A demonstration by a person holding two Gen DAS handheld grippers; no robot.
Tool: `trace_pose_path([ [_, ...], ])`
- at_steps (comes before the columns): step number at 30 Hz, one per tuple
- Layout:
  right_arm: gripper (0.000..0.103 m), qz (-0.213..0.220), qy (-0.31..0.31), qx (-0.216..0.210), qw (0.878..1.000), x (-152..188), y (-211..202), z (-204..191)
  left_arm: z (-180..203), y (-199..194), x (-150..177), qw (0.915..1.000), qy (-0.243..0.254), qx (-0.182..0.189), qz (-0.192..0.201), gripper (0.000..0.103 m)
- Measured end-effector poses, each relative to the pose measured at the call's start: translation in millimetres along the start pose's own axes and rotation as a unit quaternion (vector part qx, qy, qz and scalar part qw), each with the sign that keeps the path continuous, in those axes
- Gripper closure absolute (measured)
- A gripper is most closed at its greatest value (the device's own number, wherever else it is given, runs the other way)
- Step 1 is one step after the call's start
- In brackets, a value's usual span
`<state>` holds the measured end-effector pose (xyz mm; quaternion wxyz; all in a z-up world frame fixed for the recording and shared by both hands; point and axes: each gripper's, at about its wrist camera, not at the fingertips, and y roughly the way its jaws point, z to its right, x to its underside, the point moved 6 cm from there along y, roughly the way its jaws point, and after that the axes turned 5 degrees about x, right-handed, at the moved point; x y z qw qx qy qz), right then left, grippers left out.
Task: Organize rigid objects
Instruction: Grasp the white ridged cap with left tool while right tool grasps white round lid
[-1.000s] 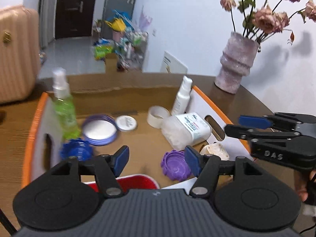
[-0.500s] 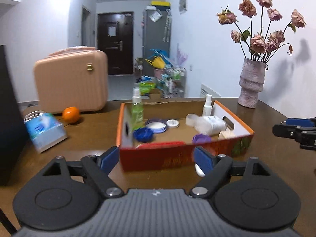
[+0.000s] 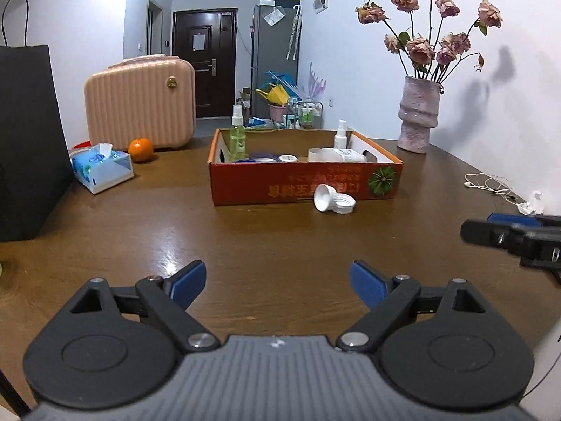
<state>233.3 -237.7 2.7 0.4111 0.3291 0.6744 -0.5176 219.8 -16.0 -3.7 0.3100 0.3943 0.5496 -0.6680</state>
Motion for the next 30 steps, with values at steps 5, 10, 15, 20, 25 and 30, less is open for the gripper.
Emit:
trace_pose_path([
  [5,0.04,-0.003,-0.005,0.004,1.0,5,-2,-2,3,4,3,1.0,0.0,0.007,-0.002,0.012],
  [10,0.04,-0.027,0.006,0.008,1.0,6,18,5,-4,27,-1,0.9997,-0.016,0.009,-0.016,0.012],
  [15,0.04,-0.046,0.013,0.024,0.999,4,47,17,-5,80,-21,0.998,-0.053,0.025,-0.02,0.031],
  [20,0.04,-0.072,0.021,0.031,0.997,7,75,32,10,144,-46,0.9944,-0.068,0.072,-0.037,0.056],
  [25,0.04,-0.095,0.025,0.046,0.994,8,107,49,33,200,-65,0.9921,-0.045,0.107,-0.046,0.063],
  [30,0.04,-0.111,0.027,0.052,0.992,4,137,56,38,239,-71,0.9907,-0.037,0.121,-0.049,0.08],
])
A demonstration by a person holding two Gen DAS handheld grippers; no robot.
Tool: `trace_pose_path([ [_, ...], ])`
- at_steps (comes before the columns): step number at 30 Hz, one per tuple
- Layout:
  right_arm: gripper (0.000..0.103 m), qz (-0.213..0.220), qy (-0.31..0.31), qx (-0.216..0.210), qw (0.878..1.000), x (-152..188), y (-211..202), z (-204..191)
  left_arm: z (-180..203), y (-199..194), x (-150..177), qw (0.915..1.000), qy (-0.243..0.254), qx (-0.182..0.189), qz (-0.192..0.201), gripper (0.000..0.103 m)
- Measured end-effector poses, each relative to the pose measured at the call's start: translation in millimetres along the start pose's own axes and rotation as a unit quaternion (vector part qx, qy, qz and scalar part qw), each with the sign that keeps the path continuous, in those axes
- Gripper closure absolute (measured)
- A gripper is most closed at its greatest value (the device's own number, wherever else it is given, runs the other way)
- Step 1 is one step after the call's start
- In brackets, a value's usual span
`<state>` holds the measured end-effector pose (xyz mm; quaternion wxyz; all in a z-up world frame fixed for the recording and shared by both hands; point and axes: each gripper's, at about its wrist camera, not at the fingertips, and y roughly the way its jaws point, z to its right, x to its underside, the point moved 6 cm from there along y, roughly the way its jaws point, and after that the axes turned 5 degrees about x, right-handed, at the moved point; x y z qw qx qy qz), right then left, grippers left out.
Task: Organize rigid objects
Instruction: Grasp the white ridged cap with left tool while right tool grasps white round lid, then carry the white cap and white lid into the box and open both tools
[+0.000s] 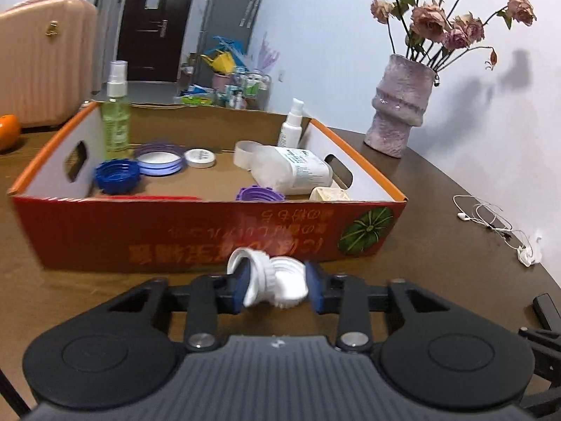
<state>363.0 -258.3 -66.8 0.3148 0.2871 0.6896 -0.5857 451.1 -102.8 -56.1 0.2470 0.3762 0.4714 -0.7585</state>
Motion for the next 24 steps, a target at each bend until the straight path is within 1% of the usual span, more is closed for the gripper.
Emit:
trace_pose_path([
  [1,0.04,-0.004,-0.001,0.001,1.0,-3,7,-1,-3,6,0,1.0,0.0,-0.003,-0.008,0.09],
  [2,0.04,-0.007,-0.003,0.001,1.0,-6,13,-3,-7,6,2,0.9999,-0.002,-0.001,-0.01,0.093],
  [3,0.04,-0.008,-0.005,0.001,1.0,-8,19,-6,-11,4,3,1.0,-0.003,0.0,-0.009,0.094],
  [5,0.04,-0.008,-0.013,0.0,1.0,-16,31,-13,-12,-7,0,0.9999,0.013,-0.007,-0.007,0.094],
  [7,0.04,-0.008,-0.021,-0.003,1.0,-25,44,-22,-16,-23,-3,0.9994,0.03,-0.01,0.011,0.094],
  [9,0.04,-0.007,-0.033,-0.009,0.999,-35,56,-35,-25,-35,-4,0.9986,0.042,-0.026,0.02,0.094],
  [11,0.042,-0.003,-0.047,-0.016,0.999,-44,69,-50,-37,-40,-2,0.9986,0.034,-0.036,0.016,0.094],
  [13,0.043,-0.005,-0.061,-0.01,0.998,-52,86,-63,-48,-42,-3,0.9987,0.022,-0.044,0.009,0.094],
  [14,0.049,-0.009,-0.066,-0.002,0.998,-53,93,-67,-50,-43,-4,0.9987,0.02,-0.047,0.008,0.094],
  [15,0.063,-0.012,-0.068,0.007,0.998,-55,99,-69,-52,-43,-5,0.9985,0.019,-0.051,0.008,0.094],
  [17,0.064,-0.017,-0.068,0.018,0.997,-54,108,-73,-52,-44,-5,0.9985,0.021,-0.05,0.006,0.094],
  [19,0.064,-0.014,-0.064,0.024,0.998,-52,106,-74,-49,-45,-4,0.9986,0.025,-0.047,0.005,0.094],
  [21,0.064,-0.013,-0.055,0.019,0.998,-50,97,-73,-45,-45,-4,0.9985,0.033,-0.044,0.005,0.094],
  [23,0.064,-0.003,-0.054,0.022,0.998,-50,79,-71,-38,-46,-1,0.9984,0.034,-0.044,-0.006,0.094],
  [24,0.064,0.003,-0.055,0.021,0.998,-50,70,-69,-33,-53,0,0.9983,0.038,-0.043,-0.004,0.094],
])
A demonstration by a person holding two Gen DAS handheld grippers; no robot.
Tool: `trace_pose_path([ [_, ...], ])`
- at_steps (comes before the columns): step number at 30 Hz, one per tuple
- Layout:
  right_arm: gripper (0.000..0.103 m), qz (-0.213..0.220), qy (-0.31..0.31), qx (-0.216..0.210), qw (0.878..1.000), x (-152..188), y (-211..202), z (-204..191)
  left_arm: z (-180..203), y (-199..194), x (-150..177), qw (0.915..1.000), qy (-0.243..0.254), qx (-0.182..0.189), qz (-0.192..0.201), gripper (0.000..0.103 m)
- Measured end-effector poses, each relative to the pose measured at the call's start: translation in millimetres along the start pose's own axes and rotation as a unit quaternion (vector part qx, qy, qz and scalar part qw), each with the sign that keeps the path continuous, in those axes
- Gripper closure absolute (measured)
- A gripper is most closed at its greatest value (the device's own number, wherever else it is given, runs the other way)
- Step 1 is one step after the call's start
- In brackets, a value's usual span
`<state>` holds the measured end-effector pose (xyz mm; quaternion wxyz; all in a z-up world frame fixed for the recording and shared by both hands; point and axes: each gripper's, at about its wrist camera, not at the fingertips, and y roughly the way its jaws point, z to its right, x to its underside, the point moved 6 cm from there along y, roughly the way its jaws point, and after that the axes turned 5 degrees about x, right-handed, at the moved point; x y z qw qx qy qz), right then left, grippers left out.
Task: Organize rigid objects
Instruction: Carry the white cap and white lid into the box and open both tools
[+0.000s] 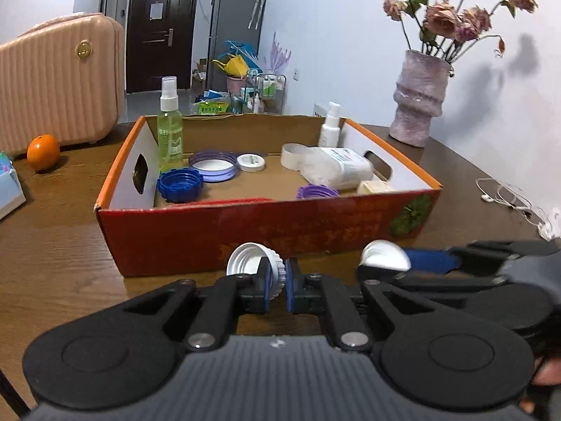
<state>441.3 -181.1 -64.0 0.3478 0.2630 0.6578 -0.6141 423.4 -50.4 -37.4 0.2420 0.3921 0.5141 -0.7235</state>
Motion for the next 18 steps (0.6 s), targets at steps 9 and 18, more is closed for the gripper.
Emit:
trace_pose_path([
  [9,0.064,0.055,0.02,-0.013,0.998,27,-111,25,45,-97,37,0.9996,0.0,0.008,0.027,0.094],
  [18,0.064,0.088,0.008,-0.048,0.995,71,-185,17,73,-152,57,0.9988,-0.015,-0.019,0.044,0.094],
])
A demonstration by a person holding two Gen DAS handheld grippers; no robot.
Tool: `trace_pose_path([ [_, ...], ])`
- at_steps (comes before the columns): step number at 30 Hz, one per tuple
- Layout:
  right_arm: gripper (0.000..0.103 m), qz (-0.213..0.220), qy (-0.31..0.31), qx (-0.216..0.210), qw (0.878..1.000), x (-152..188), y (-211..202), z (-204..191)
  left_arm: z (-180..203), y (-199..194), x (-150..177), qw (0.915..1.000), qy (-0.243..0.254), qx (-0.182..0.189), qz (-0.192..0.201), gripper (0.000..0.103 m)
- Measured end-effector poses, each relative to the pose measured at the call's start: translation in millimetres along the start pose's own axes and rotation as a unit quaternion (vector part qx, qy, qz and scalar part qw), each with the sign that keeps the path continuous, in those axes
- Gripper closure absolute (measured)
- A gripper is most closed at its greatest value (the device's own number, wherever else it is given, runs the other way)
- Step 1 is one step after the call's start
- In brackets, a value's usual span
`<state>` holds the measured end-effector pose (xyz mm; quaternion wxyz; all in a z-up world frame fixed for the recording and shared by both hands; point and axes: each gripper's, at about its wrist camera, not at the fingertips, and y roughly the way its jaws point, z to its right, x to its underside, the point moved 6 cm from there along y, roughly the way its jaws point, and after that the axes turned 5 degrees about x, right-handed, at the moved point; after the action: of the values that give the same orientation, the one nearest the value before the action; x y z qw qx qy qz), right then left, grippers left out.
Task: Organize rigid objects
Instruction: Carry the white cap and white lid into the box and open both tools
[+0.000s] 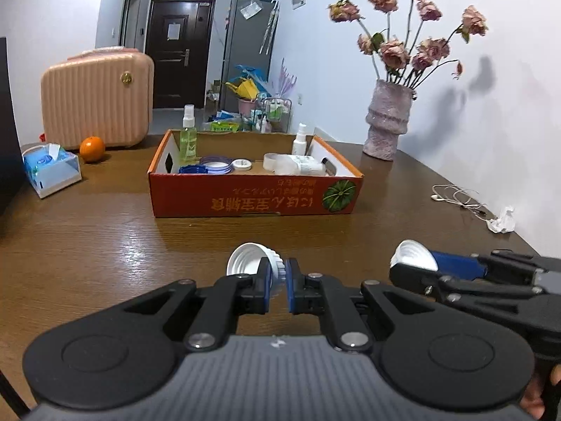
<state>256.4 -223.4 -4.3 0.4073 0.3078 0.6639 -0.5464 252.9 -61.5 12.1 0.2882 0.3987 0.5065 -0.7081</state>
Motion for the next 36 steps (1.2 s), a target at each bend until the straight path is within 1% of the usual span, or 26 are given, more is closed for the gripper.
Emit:
trace_pose_path([
  [4,0.064,0.007,0.005,-0.004,1.0,4,-12,0,9,-6,-1,0.9999,0.013,0.005,0.005,0.094],
  [9,0.064,0.011,0.013,0.002,1.0,0,-7,6,12,7,-4,0.9995,0.028,0.012,-0.002,0.094],
  [12,0.064,0.017,0.017,0.005,1.0,-11,6,10,9,25,-17,0.9989,0.044,0.014,-0.002,0.094],
  [15,0.064,0.019,0.013,0.001,1.0,-33,30,13,1,49,-41,0.9982,0.058,0.014,0.0,0.094],
  [18,0.064,0.021,0.014,-0.011,1.0,-66,65,18,-13,84,-73,0.9963,0.08,0.032,-0.006,0.094],
  [21,0.064,0.005,0.011,-0.019,1.0,-102,119,24,-36,136,-102,0.9951,0.076,0.047,-0.041,0.094],
  [22,0.064,-0.004,0.016,-0.024,1.0,-114,139,27,-46,157,-113,0.9952,0.07,0.043,-0.053,0.094],
  [24,0.064,-0.028,0.031,-0.036,0.998,-134,177,30,-58,191,-128,0.9935,0.076,0.038,-0.076,0.094],
  [25,0.064,-0.047,0.032,-0.037,0.998,-144,202,31,-62,208,-134,0.9917,0.079,0.048,-0.089,0.094],
  [26,0.064,-0.06,0.025,-0.037,0.997,-149,221,29,-65,226,-137,0.9887,0.079,0.064,-0.109,0.094],
  [27,0.064,-0.074,0.019,-0.035,0.996,-157,244,28,-68,243,-138,0.9855,0.08,0.073,-0.131,0.094],
  [29,0.064,-0.104,0.018,-0.037,0.994,-166,283,27,-75,275,-137,0.9795,0.088,0.071,-0.166,0.094],
  [31,0.064,-0.124,0.02,-0.031,0.992,-170,315,27,-82,295,-139,0.9767,0.088,0.072,-0.182,0.093],
  [33,0.064,-0.138,0.004,-0.019,0.99,-170,336,25,-87,308,-142,0.9761,0.08,0.077,-0.187,0.09],
  [35,0.063,-0.151,-0.017,-0.003,0.988,-167,353,22,-91,316,-139,0.9751,0.074,0.075,-0.195,0.078],
  [36,0.063,-0.155,-0.022,0.0,0.988,-164,358,22,-92,318,-137,0.9743,0.077,0.075,-0.198,0.073],
])
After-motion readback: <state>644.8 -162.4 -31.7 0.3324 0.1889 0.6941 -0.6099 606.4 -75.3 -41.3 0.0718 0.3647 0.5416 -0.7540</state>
